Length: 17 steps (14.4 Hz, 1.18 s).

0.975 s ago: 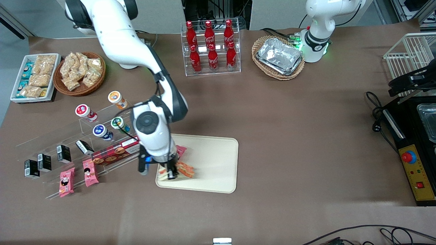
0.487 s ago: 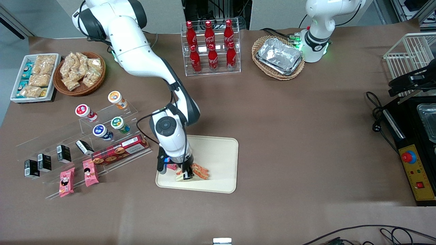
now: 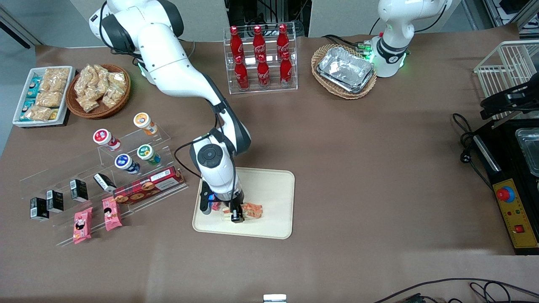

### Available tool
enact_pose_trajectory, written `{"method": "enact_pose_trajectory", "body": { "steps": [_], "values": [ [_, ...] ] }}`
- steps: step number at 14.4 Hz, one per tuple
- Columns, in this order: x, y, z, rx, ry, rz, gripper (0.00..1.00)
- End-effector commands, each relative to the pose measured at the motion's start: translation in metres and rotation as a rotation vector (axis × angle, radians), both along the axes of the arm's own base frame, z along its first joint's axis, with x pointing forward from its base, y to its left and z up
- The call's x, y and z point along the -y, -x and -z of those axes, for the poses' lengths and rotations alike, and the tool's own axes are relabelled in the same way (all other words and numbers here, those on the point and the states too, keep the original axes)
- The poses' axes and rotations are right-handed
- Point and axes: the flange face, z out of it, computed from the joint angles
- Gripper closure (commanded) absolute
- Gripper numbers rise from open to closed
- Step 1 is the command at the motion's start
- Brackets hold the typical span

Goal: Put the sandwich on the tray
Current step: 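Lower the sandwich onto the tray beside the pink packet and open the right gripper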

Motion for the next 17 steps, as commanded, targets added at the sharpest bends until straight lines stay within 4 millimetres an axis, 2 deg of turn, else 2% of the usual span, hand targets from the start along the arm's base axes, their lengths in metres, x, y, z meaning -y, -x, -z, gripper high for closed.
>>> {"method": "enact_pose_trajectory", "body": {
  "steps": [1, 4, 8, 9, 13, 17],
  "values": [
    [0.001, -0.009, -0.005, 0.016, -0.027, 0.018, 0.0],
    [0.003, -0.011, -0.019, 0.023, -0.035, 0.018, 0.0],
    [0.016, -0.021, -0.067, 0.045, -0.059, 0.014, 0.0],
    [0.025, -0.024, -0.079, 0.031, -0.056, 0.011, 0.0],
    [0.061, -0.025, -0.152, -0.026, -0.052, -0.026, 0.0],
    [0.105, -0.014, -0.221, -0.095, 0.002, -0.21, 0.0]
  ]
}}
